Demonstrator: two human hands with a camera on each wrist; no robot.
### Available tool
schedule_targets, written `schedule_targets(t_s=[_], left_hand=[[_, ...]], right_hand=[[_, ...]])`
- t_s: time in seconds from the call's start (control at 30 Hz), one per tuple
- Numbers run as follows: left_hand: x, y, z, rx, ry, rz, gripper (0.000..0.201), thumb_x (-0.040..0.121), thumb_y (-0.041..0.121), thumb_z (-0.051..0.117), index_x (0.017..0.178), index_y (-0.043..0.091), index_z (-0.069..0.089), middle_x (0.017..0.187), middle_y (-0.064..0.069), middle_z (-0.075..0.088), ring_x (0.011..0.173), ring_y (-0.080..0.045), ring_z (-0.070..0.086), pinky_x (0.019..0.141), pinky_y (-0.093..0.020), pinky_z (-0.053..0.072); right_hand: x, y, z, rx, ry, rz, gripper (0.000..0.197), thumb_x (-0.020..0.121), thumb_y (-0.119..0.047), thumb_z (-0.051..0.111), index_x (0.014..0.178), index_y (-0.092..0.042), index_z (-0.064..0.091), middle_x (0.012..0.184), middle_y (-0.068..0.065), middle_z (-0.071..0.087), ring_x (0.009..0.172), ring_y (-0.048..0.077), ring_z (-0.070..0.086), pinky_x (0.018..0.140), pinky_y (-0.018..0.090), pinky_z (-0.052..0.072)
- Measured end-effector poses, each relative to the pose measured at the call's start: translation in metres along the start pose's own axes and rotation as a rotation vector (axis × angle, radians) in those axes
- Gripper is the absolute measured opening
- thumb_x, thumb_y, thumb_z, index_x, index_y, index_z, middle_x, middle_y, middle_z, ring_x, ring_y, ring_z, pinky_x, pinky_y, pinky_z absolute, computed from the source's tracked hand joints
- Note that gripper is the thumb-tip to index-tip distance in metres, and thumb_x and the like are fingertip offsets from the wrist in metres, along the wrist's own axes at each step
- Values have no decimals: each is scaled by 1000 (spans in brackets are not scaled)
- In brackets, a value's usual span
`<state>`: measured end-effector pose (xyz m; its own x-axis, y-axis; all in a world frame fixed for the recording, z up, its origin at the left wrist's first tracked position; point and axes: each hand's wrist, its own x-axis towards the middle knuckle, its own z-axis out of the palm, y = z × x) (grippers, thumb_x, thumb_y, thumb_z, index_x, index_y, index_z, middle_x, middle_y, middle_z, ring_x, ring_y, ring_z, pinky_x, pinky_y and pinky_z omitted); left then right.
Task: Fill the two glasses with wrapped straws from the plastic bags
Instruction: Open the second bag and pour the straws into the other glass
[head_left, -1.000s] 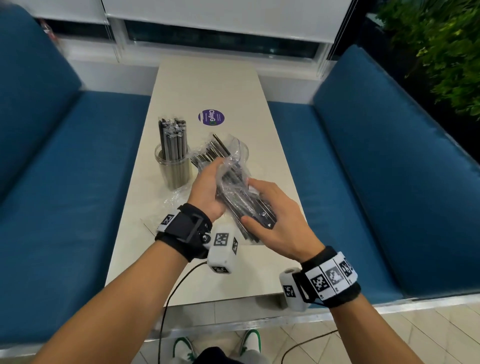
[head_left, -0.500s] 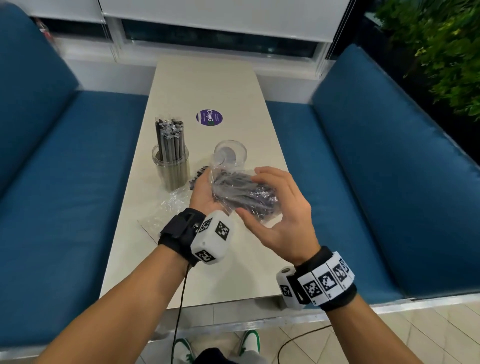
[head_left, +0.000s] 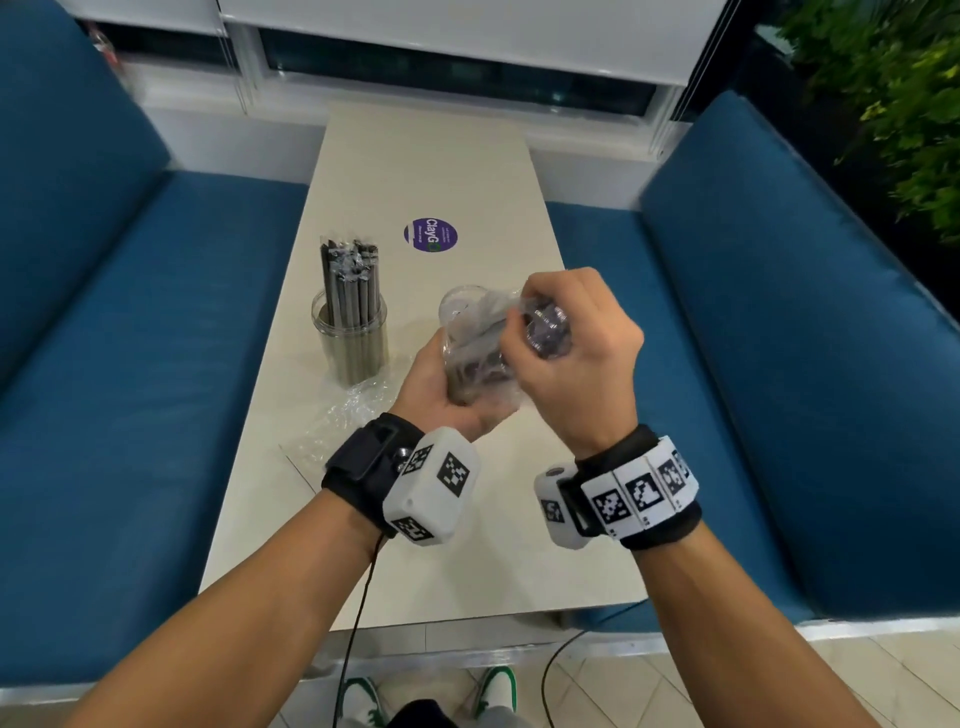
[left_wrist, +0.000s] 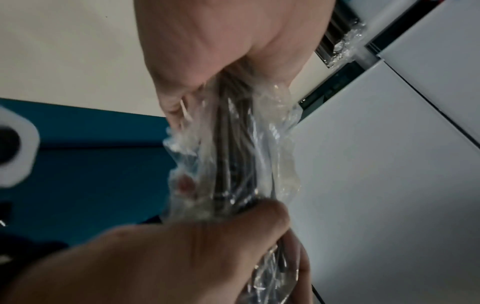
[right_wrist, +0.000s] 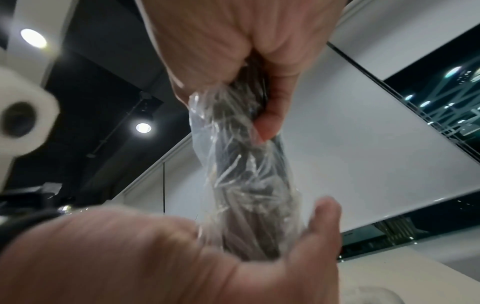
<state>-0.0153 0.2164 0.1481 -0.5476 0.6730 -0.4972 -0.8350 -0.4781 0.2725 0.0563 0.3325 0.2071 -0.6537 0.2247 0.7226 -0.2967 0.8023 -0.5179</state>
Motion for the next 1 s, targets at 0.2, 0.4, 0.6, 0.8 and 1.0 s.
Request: schedule_targets(t_s=[0.2,0.4,0.6,0.8,1.0], left_hand=[[11,13,-14,-46,153,0,79,96,73,54,133,4,55,139,-30,58,130,-51,59,110,-65,46],[49,23,-42,692,512,317,46,100,11,58,144,0,54,118,-9,65,103,-30,65,84,-40,56],[99,46,-42,1393,641,494,98,83,27,87,160,6,30,159,-17,38,144,-34,47,118,-45,44],[144,53,-58,1561,613,616,129,52,70,94,157,20,38,151,-5,53,140,-29,51,113,-51,49],[150,50,-72,1508,546,726,103,63,64,92,148,22,50,138,-2,62,130,-26,60,108,-44,52]], right_hand=[[58,23,-9,5,39,-25,10,87,-12,73,93,-5,69,85,6,69,72,21,64,68,34,55],[109,53,2,19,46,23,13,86,-14,70,92,-3,67,83,4,69,68,19,64,64,28,55],[132,87,35,8,-116,95,16,85,-20,71,96,-10,67,88,-1,69,76,19,68,69,14,55],[127,108,63,-45,-273,101,17,84,-24,71,97,-14,66,91,1,71,83,23,68,76,38,61],[148,113,76,-103,-409,206,15,84,-21,70,98,-15,67,95,3,70,90,24,66,77,37,63]])
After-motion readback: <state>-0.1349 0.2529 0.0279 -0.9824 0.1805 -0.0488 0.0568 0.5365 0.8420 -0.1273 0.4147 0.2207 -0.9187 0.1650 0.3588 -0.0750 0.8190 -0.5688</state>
